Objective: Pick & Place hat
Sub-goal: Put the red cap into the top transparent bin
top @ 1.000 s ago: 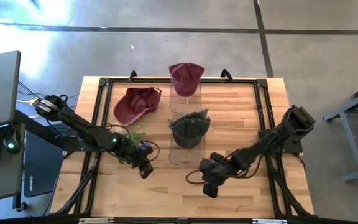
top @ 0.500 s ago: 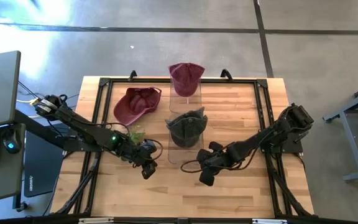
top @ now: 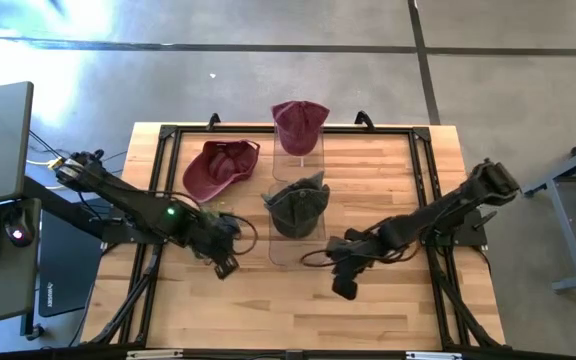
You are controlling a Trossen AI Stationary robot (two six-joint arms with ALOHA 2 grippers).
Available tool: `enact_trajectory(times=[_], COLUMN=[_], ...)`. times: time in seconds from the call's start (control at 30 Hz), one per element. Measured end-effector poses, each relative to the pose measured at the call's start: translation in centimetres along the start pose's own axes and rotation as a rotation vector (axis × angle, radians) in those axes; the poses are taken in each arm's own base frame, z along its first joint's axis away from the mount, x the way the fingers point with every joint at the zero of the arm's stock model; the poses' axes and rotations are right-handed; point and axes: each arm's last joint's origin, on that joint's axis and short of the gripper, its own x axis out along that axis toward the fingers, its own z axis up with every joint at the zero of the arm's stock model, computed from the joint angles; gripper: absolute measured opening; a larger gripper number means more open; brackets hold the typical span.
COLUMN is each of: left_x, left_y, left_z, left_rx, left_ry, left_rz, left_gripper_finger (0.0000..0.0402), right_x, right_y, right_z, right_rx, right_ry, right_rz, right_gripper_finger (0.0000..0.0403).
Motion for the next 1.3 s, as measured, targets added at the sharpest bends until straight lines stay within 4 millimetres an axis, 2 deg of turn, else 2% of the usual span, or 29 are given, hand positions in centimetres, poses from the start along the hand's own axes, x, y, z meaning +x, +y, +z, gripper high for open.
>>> enact_trajectory(times=[0.1, 0.23, 0.37, 0.5, 0.63, 0.73, 0.9, 1.03, 1.2, 1.3], left_x=[-3.0, -5.2, -5.4, -4.9, -3.0, -1.1, 3.3, 6.5, 9.1, 10.0], left_y=[1.0, 3.5, 5.7, 8.2, 10.4, 11.8, 13.8, 15.6, 17.1, 17.3], left_z=[0.9, 3.0, 5.6, 8.4, 11.4, 13.0, 14.9, 15.7, 16.4, 17.0], left_rx=[-0.024, -0.091, -0.052, -0.068, -0.105, -0.064, 0.022, -0.004, -0.034, -0.009], left_ry=[-0.018, -0.041, -0.086, -0.111, -0.091, -0.036, 0.095, 0.186, 0.197, 0.169], left_rz=[0.113, 0.204, 0.220, 0.221, 0.218, 0.224, 0.265, 0.338, 0.470, 0.452], left_gripper_finger=[0.0000, 0.0006, 0.0043, 0.0109, 0.0173, 0.0199, 0.0206, 0.0206, 0.0206, 0.0195], right_x=[-3.5, -8.0, -11.6, -13.8, -15.1, -15.7, -16.7, -17.5, -18.7, -19.4], right_y=[0.2, -0.3, -1.3, -2.3, -3.3, -4.0, -4.9, -5.6, -6.3, -6.7], right_z=[-0.3, -0.2, 0.0, 0.1, 0.3, 0.5, 0.3, -0.3, -1.3, -1.6], right_rx=[0.034, 0.057, 0.074, 0.014, -0.083, -0.145, -0.213, -0.242, -0.238, -0.209], right_ry=[-0.053, -0.269, -0.492, -0.590, -0.610, -0.611, -0.586, -0.566, -0.562, -0.589], right_rz=[0.056, 0.046, -0.012, -0.054, -0.070, -0.084, -0.080, -0.075, -0.081, -0.092], right_gripper_finger=[0.0005, 0.0008, 0.0004, 0.0002, 0.0008, 0.0008, 0.0002, 0.0006, 0.0008, 0.0003])
